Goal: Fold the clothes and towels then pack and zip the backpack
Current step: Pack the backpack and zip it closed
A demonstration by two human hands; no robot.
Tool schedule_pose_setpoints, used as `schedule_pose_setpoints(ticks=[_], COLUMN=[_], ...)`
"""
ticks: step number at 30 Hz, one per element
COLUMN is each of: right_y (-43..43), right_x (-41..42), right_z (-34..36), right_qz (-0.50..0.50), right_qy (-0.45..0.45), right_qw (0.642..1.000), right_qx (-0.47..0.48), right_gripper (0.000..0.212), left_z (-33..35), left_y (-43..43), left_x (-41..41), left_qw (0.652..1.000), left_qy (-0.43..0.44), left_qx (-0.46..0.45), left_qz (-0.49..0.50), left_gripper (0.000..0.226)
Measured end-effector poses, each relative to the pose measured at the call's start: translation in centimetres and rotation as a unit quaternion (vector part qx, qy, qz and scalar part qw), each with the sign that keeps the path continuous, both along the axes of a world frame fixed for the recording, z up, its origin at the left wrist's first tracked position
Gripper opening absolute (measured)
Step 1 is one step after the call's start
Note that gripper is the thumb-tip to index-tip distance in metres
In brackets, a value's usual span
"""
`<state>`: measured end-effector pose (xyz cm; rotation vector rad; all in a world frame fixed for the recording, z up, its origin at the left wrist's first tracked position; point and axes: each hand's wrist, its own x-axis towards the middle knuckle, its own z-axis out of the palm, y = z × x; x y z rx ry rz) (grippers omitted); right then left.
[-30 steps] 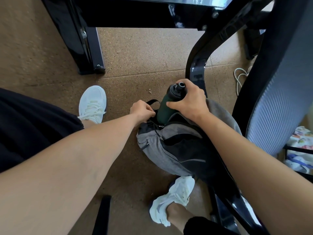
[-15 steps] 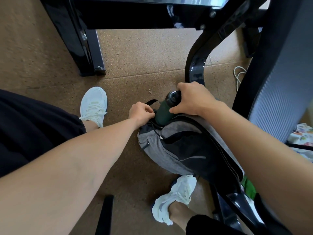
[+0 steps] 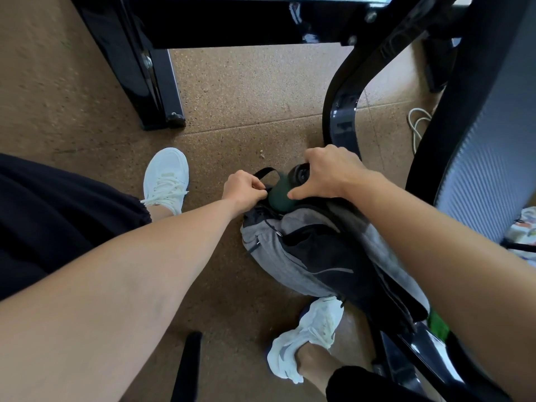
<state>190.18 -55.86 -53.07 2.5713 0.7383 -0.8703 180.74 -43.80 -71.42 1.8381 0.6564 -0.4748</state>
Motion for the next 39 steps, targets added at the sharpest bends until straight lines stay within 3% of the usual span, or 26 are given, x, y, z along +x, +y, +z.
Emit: schedule_pose_setpoints(ticks=[5,12,16,22,26,31,34,39], right_y=[-0.7,-1.8,-2.6,-2.9,-3.0,-3.6,-3.9,-3.9], right_x=[0.6,-0.7,-0.1,-0.7,-0.9,-0.4,-0.4,-0.9], right_z=[0.5,-0.3,0.4,0.2,-0.3,0.0,0.1,0.2], right_qz=[0.084,0.082,0.048,0.083,0.141,0.199,0.234,0.205], right_qy=[0.017,-0.005,0.074,0.035,-0.018,0.002,0.014,0.033], right_qw=[0.996,0.995,0.992,0.988,0.986,0.979,0.972,0.976], right_qx=[-0.006,0.055,0.088,0.124,0.083,0.039,0.032,0.072], right_gripper=[0.059,0.074,0.068,0.067,0.062,0.048,0.045,0.048], left_z=[0.6,0.7,0.7,0.4,0.5,0.3,0.2,0.1], left_y=[-1.4,-0.3,-0.2,-0.4,-0.9,-1.8,-2.0,-1.4], left_x=[-0.2,0.5,0.4,0.5,0.4,0.1,0.2,0.5], left_qw=[1.000,0.995,0.987,0.988,0.990,0.989,0.984,0.974], left_qy=[0.002,0.052,0.084,0.076,0.054,0.038,0.055,0.098], left_qx=[0.007,-0.037,-0.083,-0.063,-0.048,-0.054,-0.087,-0.165], left_qz=[0.027,0.083,0.110,0.118,0.121,0.133,0.143,0.123], left_gripper=[0.005,0.007,0.006,0.008,0.011,0.012,0.007,0.008])
